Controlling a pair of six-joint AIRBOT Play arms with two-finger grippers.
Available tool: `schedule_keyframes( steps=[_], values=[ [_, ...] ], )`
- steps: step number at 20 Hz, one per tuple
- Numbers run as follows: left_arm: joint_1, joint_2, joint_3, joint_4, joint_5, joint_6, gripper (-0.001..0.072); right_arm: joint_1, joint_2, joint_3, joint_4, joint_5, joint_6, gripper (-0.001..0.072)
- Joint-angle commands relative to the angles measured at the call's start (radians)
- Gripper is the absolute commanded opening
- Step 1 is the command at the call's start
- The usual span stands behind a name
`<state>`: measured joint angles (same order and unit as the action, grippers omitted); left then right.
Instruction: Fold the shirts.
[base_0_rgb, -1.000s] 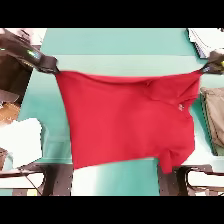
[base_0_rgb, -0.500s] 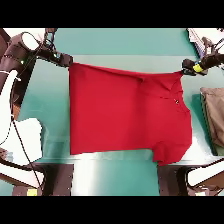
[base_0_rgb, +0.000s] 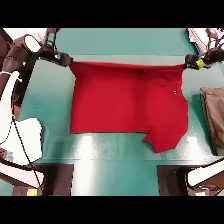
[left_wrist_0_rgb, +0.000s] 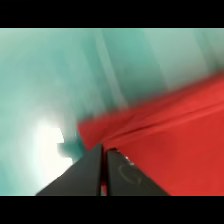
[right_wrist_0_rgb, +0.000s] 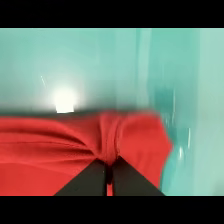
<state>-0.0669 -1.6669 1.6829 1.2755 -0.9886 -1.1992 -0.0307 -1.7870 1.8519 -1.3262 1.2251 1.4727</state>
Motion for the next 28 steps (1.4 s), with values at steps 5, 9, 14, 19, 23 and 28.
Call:
schedule_keyframes(
  steps=[5,9,14,19,23,28],
  values=[
    [-0.002,0.000,-0.202,-0.005,-0.063,0.013,0.0025,0.010,0.110,-0.309,-0.057,0.009,-0.011,0.0016],
    [0.001,0.007,-0.201,0.002,-0.120,-0.064,0.0577,0.009,0.118,-0.352,-0.053,0.047,0.042,0.0340],
    [0.082,0.064,-0.163,0.011,-0.324,-0.112,0.0580,-0.005,0.195,-0.291,-0.040,0.201,0.044,0.0368],
    [0.134,0.340,-0.584,-0.091,-0.243,-0.106,0.0327,-0.096,0.396,-0.488,0.296,0.220,-0.066,0.0324],
    [0.134,0.505,-0.943,-0.188,-0.198,-0.110,0.0501,-0.123,0.489,-0.615,0.366,0.181,-0.087,0.0324],
    [0.134,0.543,-1.075,-0.259,-0.149,-0.116,0.0651,-0.121,0.555,-0.653,0.366,0.180,-0.088,0.0324]
  ],
)
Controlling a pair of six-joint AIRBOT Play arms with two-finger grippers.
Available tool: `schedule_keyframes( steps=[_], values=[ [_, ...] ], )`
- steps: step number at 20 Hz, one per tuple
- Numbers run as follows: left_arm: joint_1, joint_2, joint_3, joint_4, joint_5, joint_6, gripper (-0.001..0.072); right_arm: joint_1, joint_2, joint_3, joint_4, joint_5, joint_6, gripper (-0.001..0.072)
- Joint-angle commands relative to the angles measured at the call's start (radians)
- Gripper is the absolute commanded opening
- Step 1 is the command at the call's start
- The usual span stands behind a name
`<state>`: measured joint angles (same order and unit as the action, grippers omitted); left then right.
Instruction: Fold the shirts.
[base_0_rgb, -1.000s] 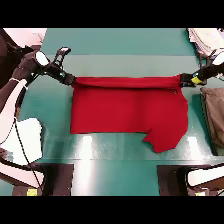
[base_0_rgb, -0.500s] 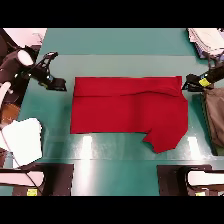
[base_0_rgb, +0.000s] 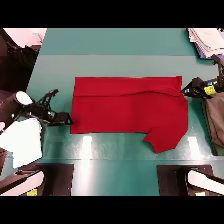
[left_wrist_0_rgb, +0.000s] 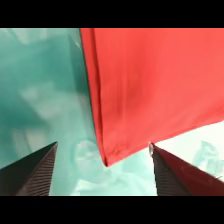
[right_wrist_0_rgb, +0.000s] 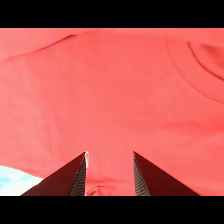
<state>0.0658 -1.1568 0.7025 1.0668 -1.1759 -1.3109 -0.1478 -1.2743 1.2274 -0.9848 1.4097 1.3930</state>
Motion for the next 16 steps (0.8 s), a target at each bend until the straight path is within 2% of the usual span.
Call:
schedule_keyframes(
  steps=[1,3,5,6,8,9,16],
  values=[
    [0.001,0.033,-0.111,-0.071,0.062,-0.020,0.0651,-0.004,0.055,-0.028,0.024,-0.005,-0.009,0.0324],
    [-0.007,0.028,-0.132,-0.157,0.096,-0.011,0.0651,-0.004,0.081,-0.028,0.024,-0.004,-0.015,0.0324],
    [-0.056,0.026,-0.135,-0.181,0.125,0.010,0.0651,-0.004,0.103,-0.029,0.006,0.001,-0.016,0.0324],
    [-0.081,0.026,-0.135,-0.184,0.142,0.009,0.0618,-0.004,0.114,-0.029,-0.027,0.015,-0.015,0.0325],
    [-0.098,0.026,-0.129,-0.187,0.159,0.009,0.0177,-0.006,0.134,-0.047,-0.120,0.053,0.004,0.0324],
    [-0.098,0.026,-0.117,-0.184,0.158,0.010,0.0027,-0.019,0.153,-0.088,-0.146,0.063,0.023,0.0324],
    [-0.098,0.030,0.073,-0.184,0.117,0.033,0.0024,-0.222,0.274,-0.536,-0.225,0.111,0.039,0.0348]
  ],
)
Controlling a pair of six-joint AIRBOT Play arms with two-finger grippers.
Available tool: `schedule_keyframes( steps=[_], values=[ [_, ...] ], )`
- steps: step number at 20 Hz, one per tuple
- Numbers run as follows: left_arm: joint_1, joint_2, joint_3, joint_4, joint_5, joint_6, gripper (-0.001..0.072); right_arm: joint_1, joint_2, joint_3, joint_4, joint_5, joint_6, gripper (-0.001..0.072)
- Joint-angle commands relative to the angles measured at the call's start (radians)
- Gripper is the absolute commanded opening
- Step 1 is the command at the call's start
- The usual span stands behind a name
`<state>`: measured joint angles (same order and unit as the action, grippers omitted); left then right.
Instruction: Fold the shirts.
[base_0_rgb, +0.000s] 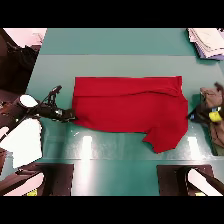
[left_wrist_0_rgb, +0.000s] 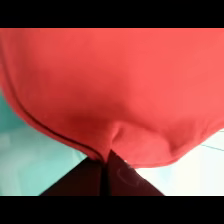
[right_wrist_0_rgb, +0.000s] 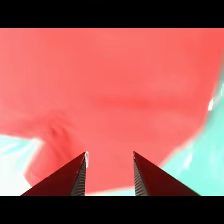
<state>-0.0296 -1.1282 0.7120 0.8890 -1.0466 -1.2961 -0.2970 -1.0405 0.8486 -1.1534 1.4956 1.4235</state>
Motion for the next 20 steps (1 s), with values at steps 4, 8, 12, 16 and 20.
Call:
schedule_keyframes(
  steps=[4,8,12,16,20],
  values=[
    [-0.003,0.001,0.071,-0.007,-0.016,0.021,0.0024,-0.089,0.043,-0.287,-0.098,-0.043,0.019,0.0347],
    [-0.003,0.001,0.071,-0.006,-0.036,0.023,0.0024,-0.040,-0.051,-0.328,-0.095,-0.113,0.045,0.0347],
    [-0.003,0.001,0.071,-0.006,-0.069,0.025,0.0024,0.064,-0.126,-0.295,-0.072,-0.207,0.066,0.0337],
    [-0.003,0.001,0.071,-0.006,-0.080,0.032,0.0025,0.078,-0.071,-0.255,-0.087,-0.245,0.071,0.0078],
    [-0.003,0.011,0.078,0.058,-0.115,0.042,0.0023,0.078,0.033,-0.206,-0.179,-0.141,0.071,0.0017]
  ],
)
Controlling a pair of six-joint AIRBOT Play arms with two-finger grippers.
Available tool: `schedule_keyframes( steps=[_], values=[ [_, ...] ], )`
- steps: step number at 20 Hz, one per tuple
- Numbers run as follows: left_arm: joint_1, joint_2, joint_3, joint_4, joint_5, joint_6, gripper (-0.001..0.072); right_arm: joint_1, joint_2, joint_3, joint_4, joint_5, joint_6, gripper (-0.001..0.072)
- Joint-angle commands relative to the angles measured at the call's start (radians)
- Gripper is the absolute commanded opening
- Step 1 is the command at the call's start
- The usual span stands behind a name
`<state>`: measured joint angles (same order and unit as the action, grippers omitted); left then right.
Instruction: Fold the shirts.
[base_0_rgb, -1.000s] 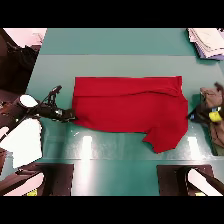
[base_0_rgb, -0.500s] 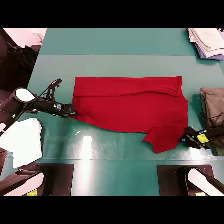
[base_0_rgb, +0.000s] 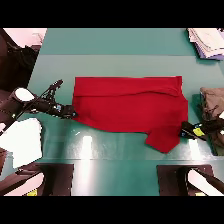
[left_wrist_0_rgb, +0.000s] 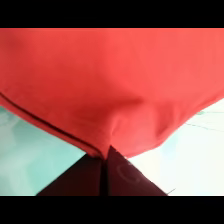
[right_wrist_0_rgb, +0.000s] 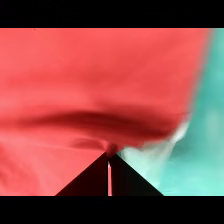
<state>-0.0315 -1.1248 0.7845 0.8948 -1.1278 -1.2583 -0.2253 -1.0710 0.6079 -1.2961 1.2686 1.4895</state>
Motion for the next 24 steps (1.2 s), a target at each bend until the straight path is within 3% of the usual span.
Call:
schedule_keyframes(
  steps=[1,5,7,9,13,18,24],
  values=[
    [-0.001,0.018,0.016,0.105,-0.077,-0.004,0.0022,0.006,0.103,0.055,-0.056,0.140,0.004,0.0017],
    [-0.001,0.166,0.020,0.338,-0.248,-0.097,0.0023,0.006,0.310,0.117,-0.123,0.351,0.003,0.0016],
    [-0.001,0.245,0.021,0.314,-0.351,-0.104,0.0024,0.007,0.413,0.134,-0.118,0.382,0.004,0.0016],
    [-0.001,0.274,0.021,0.251,-0.373,-0.103,0.0024,0.008,0.471,0.155,-0.108,0.373,0.004,0.0016],
    [-0.001,0.238,0.025,0.218,-0.164,-0.103,0.0024,0.010,0.406,0.214,-0.010,0.255,-0.026,0.0016],
    [-0.001,0.055,0.035,0.143,0.045,-0.103,0.0024,0.133,0.096,0.361,0.016,0.083,-0.044,0.0015],
    [-0.001,-0.129,0.242,0.134,0.137,-0.096,0.0024,0.204,-0.237,0.607,0.014,0.013,-0.043,0.0016]
  ],
)
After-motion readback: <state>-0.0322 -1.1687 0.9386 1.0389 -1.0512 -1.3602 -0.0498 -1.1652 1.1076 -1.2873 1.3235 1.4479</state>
